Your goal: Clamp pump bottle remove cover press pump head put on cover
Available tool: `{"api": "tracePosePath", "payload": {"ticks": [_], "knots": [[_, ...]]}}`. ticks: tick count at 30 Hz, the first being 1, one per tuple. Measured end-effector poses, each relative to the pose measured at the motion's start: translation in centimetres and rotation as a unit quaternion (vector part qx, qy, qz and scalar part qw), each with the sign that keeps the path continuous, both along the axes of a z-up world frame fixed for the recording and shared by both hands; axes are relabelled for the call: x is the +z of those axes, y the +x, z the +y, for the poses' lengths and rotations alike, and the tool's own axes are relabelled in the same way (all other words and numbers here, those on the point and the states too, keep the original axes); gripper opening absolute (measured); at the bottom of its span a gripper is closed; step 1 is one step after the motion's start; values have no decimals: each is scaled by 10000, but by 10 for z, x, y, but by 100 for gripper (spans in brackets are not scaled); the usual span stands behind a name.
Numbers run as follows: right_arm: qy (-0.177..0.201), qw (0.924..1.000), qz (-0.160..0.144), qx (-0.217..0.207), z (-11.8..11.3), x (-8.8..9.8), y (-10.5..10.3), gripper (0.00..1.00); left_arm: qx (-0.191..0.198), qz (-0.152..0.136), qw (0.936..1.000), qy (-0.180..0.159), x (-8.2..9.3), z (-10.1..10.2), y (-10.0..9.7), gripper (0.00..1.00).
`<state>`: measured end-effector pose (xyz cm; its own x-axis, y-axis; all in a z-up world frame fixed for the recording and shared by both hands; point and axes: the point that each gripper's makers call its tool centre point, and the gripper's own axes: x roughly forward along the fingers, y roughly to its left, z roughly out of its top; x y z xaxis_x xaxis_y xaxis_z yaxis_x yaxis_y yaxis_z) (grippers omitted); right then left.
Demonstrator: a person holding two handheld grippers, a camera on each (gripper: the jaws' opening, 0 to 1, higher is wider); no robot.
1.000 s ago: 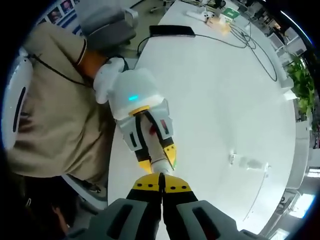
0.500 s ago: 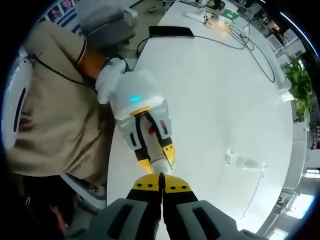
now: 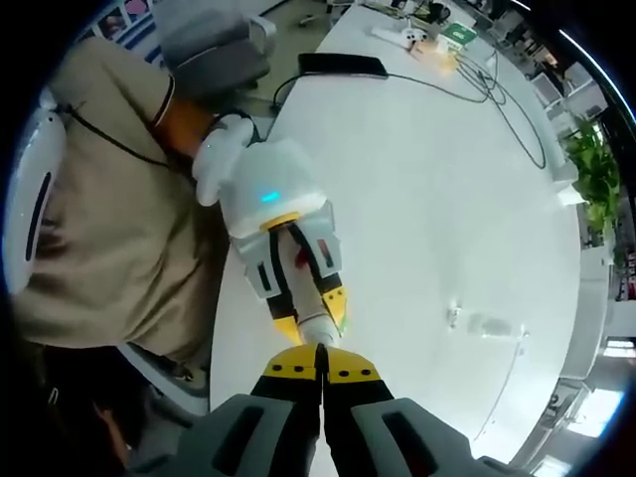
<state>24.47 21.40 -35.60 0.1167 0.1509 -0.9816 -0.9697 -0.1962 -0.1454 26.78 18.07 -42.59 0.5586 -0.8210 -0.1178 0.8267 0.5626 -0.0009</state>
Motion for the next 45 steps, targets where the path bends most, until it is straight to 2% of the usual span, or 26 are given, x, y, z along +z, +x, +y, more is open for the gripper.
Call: {"api": "tracePosePath", "payload": {"ticks": [37, 45], "knots": [[63, 10000, -10, -75, 0, 0, 1, 0, 16, -7, 10000, 8, 0, 0, 0, 14], [55, 9998, 4, -194, -1, -4, 1, 0, 22, -9, 10000, 11, 0, 0, 0, 14]]}}
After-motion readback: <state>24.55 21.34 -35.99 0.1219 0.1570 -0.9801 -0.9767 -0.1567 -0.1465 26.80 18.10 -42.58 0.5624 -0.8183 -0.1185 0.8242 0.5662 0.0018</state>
